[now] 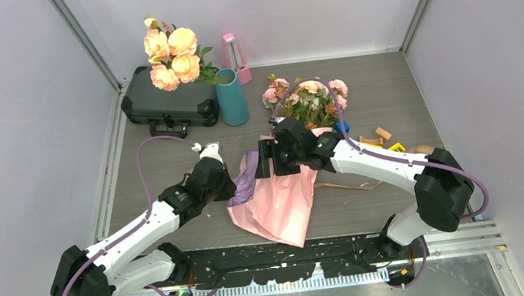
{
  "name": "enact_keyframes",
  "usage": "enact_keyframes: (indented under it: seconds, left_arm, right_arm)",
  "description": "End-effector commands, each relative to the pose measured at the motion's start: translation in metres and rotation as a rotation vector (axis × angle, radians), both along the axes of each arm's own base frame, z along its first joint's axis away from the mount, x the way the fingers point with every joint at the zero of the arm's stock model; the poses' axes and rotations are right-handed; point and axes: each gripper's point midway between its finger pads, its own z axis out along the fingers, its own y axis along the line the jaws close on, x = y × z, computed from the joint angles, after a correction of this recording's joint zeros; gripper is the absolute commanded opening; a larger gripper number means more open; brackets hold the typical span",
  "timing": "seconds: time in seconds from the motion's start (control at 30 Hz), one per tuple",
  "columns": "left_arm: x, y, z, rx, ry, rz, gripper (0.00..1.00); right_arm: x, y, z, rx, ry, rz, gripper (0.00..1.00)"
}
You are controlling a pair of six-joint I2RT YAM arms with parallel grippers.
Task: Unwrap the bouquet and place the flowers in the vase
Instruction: Unfold the wrapping paper at the center of the board.
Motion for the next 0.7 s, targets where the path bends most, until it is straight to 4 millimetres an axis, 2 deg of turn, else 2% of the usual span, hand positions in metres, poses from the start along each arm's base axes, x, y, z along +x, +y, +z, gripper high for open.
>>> enact_keyframes:
  seconds: [0.0,0.33,0.4,0.43,0.47,0.5,0.53,0.6,0.67]
  left_arm:
    - [0.008,-0.005,0.014,-0.015,-0.03,-0.007,0.0]
    - [0.009,-0.004,0.012,-0.002,-0.023,-0.003,0.0]
    - [0.01,-0.001,0.01,0.011,-0.02,0.014,0.0]
    - [0.01,0.002,0.008,0.019,-0.016,0.025,0.0]
    - [0.011,0.004,0.007,0.025,-0.014,0.038,0.0]
    - [0.01,0.007,0.004,0.03,-0.006,0.05,0.0]
    - [0.011,0.009,0.002,0.033,0.001,0.062,0.0]
    - [0.011,0.015,-0.004,0.039,0.014,0.09,0.0]
    - [0.01,0.021,-0.012,0.042,0.031,0.122,0.0]
  right_arm:
    - [0.014,0.019,0.029,0.072,-0.072,-0.003,0.75]
    - [0.017,0.015,0.022,-0.007,-0.095,-0.03,0.75]
    - [0.025,0.006,0.016,-0.058,-0.121,-0.078,0.66]
    - [0.025,0.003,0.014,-0.074,-0.121,-0.085,0.54]
    - [0.027,-0.001,0.015,-0.088,-0.136,-0.1,0.47]
    - [0.027,-0.004,0.015,-0.101,-0.139,-0.107,0.32]
    - [0.028,-0.01,0.018,-0.115,-0.153,-0.119,0.26]
    - [0.029,-0.021,0.025,-0.14,-0.175,-0.138,0.08]
    - [0.028,-0.036,0.034,-0.173,-0.206,-0.161,0.01]
